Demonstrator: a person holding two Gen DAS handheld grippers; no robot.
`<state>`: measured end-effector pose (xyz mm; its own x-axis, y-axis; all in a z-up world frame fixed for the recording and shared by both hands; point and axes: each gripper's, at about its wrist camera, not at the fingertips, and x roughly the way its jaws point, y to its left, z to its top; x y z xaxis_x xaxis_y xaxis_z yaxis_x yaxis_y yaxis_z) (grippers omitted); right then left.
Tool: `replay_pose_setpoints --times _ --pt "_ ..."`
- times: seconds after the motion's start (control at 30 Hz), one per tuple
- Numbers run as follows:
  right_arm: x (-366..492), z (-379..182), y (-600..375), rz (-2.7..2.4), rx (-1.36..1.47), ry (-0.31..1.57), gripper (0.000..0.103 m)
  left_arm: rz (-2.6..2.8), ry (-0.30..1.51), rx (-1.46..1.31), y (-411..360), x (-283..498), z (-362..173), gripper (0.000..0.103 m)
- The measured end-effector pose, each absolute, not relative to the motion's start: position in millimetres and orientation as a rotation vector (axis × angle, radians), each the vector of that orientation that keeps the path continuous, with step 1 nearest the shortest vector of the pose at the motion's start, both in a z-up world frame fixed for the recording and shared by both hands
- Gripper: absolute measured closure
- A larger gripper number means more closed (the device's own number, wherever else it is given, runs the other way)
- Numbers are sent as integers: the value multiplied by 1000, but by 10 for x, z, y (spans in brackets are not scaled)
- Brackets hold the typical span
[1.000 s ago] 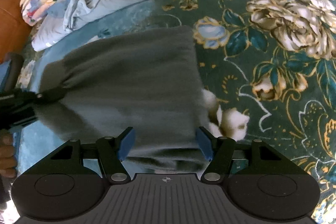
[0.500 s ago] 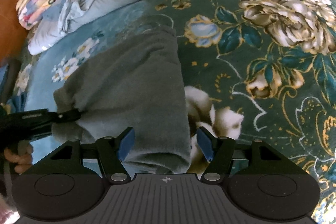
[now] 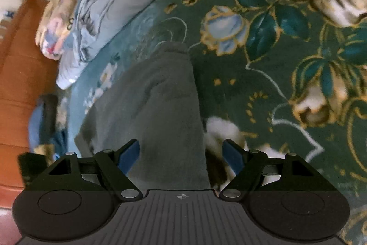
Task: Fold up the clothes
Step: 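Grasp the folded grey pants with the right gripper while the left gripper holds the cuffs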
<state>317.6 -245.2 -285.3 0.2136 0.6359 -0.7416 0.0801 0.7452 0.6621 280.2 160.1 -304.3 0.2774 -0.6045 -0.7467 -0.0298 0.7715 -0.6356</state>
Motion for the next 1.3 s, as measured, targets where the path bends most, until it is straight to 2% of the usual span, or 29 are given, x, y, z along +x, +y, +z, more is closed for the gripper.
replay_pose_setpoints --times 0.23,0.47,0.6,0.7,0.87,1.17,1.23,1.27,1.3 --pt "3461 -3190 -2462 563 796 1371 23 -519 1242 -712 1808 2853 -3211 34" --pt "3591 -3286 -2254 673 827 1407 25 -537 1236 -799 1865 2860 -3284 33" --pt "3636 -3264 -2154 681 814 1420 25 -531 1229 -746 1855 2827 -3202 38" --pt "3653 -3262 -2173 674 808 1429 31 -519 1214 -678 1850 2778 -3102 37" --pt "3629 -3275 -2191 658 822 1428 30 -492 1186 -632 1908 2709 -3038 33" --pt "3662 -3282 -2137 655 801 1444 28 -564 1169 -853 1892 2865 -3350 33" --pt "3660 -3266 -2121 644 792 1445 29 -548 1161 -910 1918 2849 -3393 43" --pt "3653 -3256 -2119 634 787 1447 33 -537 1158 -934 1928 2835 -3412 55" --pt "3648 -3250 -2116 618 786 1452 42 -525 1154 -956 1935 2820 -3429 59"
